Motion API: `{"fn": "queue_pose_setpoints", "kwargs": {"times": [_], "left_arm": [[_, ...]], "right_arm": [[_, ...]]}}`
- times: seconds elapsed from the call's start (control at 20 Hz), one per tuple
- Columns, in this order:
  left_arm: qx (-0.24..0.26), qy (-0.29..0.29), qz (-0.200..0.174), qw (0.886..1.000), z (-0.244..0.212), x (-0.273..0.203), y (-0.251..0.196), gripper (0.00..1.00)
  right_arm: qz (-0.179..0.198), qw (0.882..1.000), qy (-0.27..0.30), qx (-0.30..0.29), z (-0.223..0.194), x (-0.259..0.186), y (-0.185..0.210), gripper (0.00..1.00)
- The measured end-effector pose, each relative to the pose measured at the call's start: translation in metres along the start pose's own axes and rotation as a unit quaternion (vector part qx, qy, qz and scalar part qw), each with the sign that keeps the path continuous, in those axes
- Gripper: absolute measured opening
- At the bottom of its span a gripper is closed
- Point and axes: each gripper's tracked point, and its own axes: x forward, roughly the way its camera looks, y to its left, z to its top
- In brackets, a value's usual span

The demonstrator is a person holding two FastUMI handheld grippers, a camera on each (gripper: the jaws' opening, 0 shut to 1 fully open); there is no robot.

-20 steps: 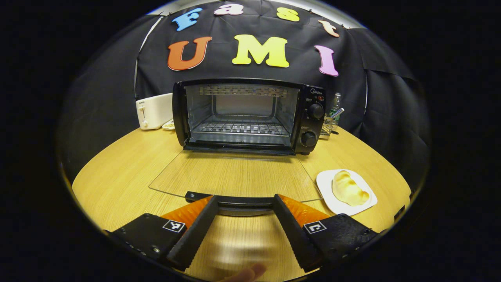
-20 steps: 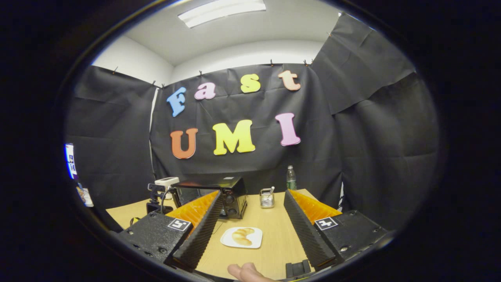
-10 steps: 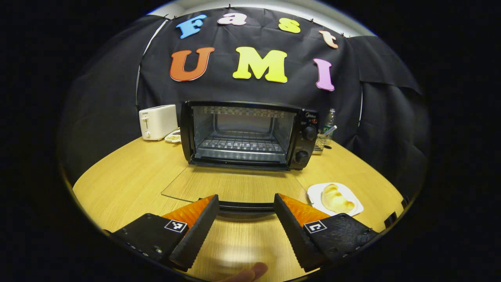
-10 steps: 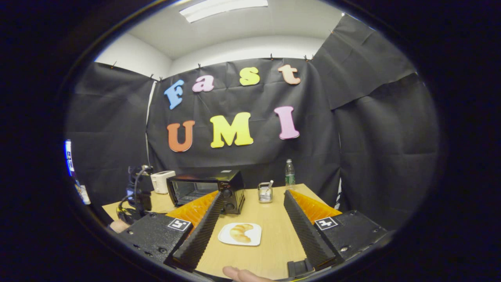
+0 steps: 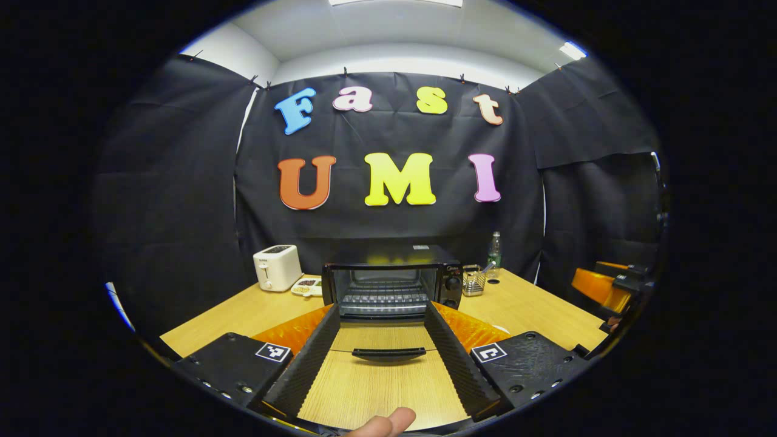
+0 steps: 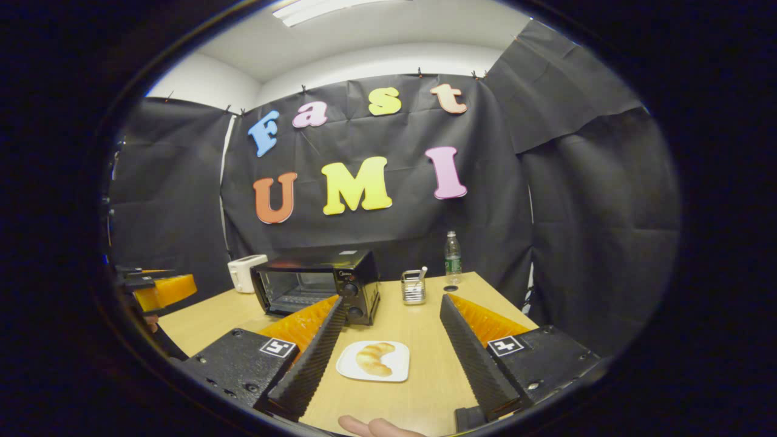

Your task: Open the electric oven with the left hand, put the food in, and close the electric oven.

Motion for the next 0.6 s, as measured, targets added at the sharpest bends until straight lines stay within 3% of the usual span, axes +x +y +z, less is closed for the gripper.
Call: {"fn": "queue_pose_setpoints", "kwargs": {"times": [0.15,0.2,0.35,0.45,0.6], "left_arm": [[0.018,-0.034,0.009,0.999,0.032,-0.029,0.004,0.94],[0.021,-0.047,0.006,0.999,0.041,-0.039,0.002,0.94],[0.036,-0.066,0.006,0.997,0.054,-0.060,0.003,0.94],[0.046,-0.077,0.016,0.996,0.061,-0.068,0.007,0.94],[0.017,-0.070,0.007,0.997,0.054,-0.071,0.001,0.94]], "right_arm": [[0.016,1.000,0.008,0.009,-0.014,0.021,0.004,1.00],[0.011,1.000,0.021,0.007,-0.025,0.030,0.002,0.95],[0.011,0.997,0.074,-0.011,-0.064,0.058,0.004,0.99],[0.019,0.994,0.105,-0.025,-0.091,0.075,0.008,0.94],[0.039,0.985,0.162,-0.052,-0.134,0.095,0.019,0.99]]}}
